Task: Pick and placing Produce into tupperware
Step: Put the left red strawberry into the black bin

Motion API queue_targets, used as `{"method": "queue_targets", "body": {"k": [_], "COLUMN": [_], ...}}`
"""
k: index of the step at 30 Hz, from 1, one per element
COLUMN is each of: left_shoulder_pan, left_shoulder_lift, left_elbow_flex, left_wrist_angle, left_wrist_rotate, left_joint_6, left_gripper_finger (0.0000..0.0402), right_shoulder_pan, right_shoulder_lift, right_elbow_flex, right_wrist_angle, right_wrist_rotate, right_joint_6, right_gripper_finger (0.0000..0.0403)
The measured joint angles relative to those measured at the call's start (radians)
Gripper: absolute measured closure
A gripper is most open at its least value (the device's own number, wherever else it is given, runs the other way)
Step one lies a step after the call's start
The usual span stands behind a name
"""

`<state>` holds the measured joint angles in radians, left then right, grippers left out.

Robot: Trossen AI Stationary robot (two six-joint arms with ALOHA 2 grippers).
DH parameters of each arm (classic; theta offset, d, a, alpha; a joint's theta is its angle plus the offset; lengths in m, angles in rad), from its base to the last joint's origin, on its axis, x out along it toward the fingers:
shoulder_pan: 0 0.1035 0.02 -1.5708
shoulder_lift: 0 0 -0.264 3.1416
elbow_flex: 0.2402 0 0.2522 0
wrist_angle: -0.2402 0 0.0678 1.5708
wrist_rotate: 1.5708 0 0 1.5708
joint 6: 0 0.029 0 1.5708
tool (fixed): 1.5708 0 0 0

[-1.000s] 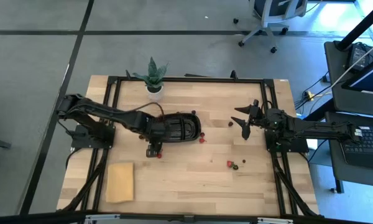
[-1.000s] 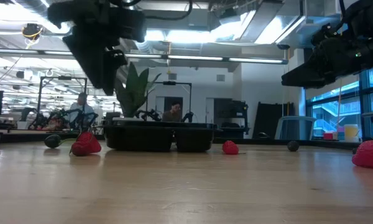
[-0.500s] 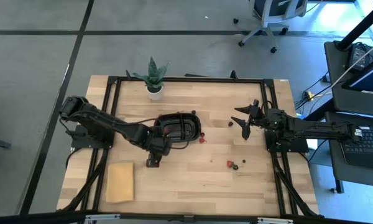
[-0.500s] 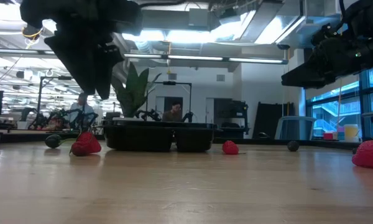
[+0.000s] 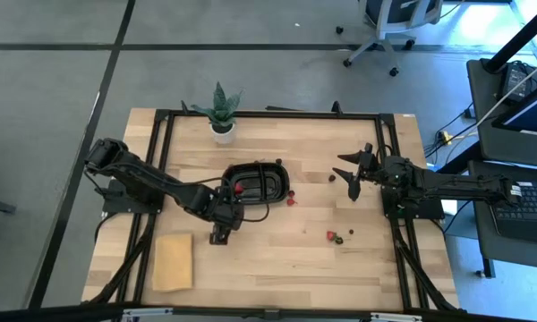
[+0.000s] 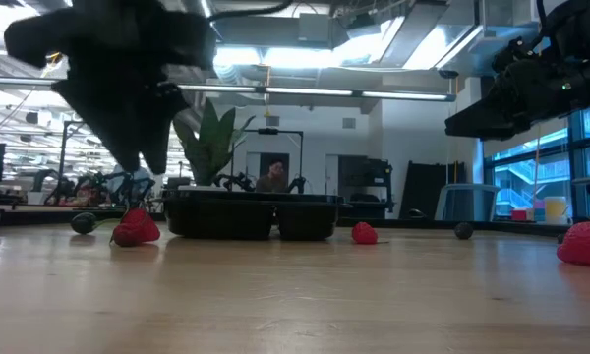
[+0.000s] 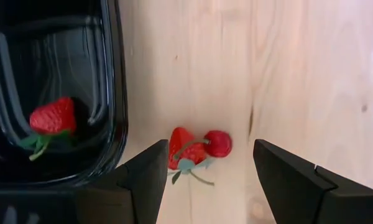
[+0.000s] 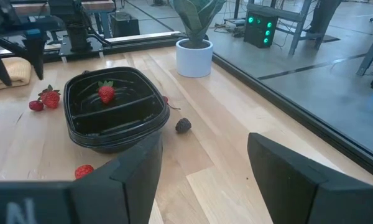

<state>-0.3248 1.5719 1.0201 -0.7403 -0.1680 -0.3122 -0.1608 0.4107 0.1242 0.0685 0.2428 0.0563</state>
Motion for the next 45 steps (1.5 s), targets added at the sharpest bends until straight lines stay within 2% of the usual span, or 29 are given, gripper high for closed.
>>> {"method": "queue_targets", "body": {"k": [9, 15, 25, 32, 38, 45], "left_shoulder_pan": [-0.003, -0.006, -0.017, -0.045, -0.045, -0.039], "left_shoulder_lift": [0.0, 0.0, 0.002, 0.059, 0.118, 0.125], "left_elbow_flex": [-0.077, -0.079, -0.079, -0.079, -0.079, -0.078], "left_wrist_angle": [0.067, 0.084, 0.085, 0.104, 0.105, 0.097], "left_wrist_rotate": [0.0, -0.013, -0.092, -0.102, -0.104, -0.122], "left_joint_6": [0.083, 0.174, 0.306, 0.442, 0.454, 0.453], "left_gripper_finger": [0.0175, 0.0175, 0.0175, 0.0175, 0.0175, 0.0175], "right_shoulder_pan": [0.0, 0.0, 0.0, 0.0, 0.0, 0.0], "right_shoulder_lift": [0.0, 0.0, 0.0, 0.0, 0.0, 0.0], "right_elbow_flex": [0.0, 0.0, 0.0, 0.0, 0.0, 0.0], "right_wrist_angle": [0.0, 0.0, 0.0, 0.0, 0.0, 0.0], "right_wrist_rotate": [0.0, 0.0, 0.0, 0.0, 0.0, 0.0], "right_joint_6": [0.019, 0.041, 0.045, 0.045, 0.046, 0.047], "right_gripper_finger": [0.0165, 0.0165, 0.0165, 0.0165, 0.0165, 0.0165]}}
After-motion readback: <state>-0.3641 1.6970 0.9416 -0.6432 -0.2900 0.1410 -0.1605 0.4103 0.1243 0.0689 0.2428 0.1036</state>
